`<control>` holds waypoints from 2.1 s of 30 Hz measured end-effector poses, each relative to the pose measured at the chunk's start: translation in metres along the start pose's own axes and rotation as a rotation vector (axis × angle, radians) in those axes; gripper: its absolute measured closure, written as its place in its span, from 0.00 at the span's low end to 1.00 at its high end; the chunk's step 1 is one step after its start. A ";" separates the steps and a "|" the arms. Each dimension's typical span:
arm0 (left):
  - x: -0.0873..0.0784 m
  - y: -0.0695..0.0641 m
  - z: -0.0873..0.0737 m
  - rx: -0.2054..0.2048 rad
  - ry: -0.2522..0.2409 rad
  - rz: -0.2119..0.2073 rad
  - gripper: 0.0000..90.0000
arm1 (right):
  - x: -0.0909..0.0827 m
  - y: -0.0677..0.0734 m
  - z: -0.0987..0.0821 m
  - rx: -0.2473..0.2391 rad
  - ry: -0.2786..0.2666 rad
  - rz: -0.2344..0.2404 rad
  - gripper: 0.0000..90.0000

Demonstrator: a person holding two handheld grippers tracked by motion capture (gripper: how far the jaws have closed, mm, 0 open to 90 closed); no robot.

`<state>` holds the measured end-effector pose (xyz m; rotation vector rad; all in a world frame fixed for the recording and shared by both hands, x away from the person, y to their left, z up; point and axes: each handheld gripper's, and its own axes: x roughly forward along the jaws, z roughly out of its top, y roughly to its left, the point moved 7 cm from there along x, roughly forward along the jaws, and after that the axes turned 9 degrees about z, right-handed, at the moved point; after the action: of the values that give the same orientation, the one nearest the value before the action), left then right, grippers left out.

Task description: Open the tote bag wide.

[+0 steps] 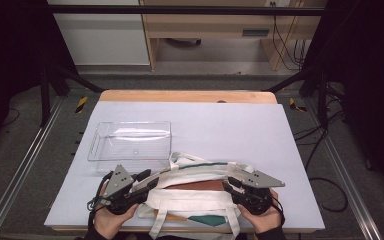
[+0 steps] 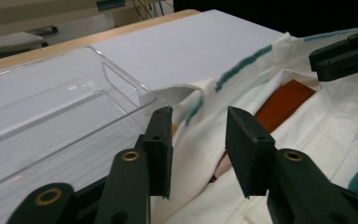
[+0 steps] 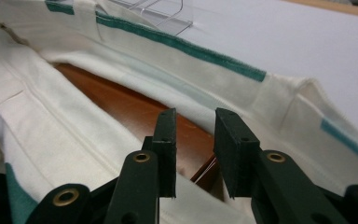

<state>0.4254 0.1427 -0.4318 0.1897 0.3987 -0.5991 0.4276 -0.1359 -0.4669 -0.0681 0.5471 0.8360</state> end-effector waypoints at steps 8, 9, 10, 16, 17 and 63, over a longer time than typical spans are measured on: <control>0.030 -0.015 -0.013 0.057 0.113 -0.018 0.73 | -0.001 0.005 -0.007 0.011 0.005 0.039 0.75; 0.035 -0.016 -0.015 0.057 0.124 -0.024 0.73 | -0.002 0.006 -0.009 0.022 0.007 0.049 0.75; 0.040 -0.017 -0.016 0.059 0.140 -0.027 0.72 | -0.001 0.008 -0.014 0.025 0.006 0.069 0.72; 0.052 -0.017 -0.014 0.075 0.151 -0.011 0.67 | 0.001 0.011 -0.017 0.007 0.002 0.082 0.68; 0.055 -0.017 -0.014 0.072 0.153 -0.010 0.66 | 0.002 0.011 -0.016 0.001 0.000 0.087 0.68; 0.085 -0.004 -0.025 -0.046 0.176 0.103 0.96 | 0.015 0.026 -0.058 -0.051 0.184 0.132 0.99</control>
<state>0.4791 0.1037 -0.4901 0.2183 0.5685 -0.4730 0.3913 -0.1234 -0.5196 -0.1584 0.7085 0.9789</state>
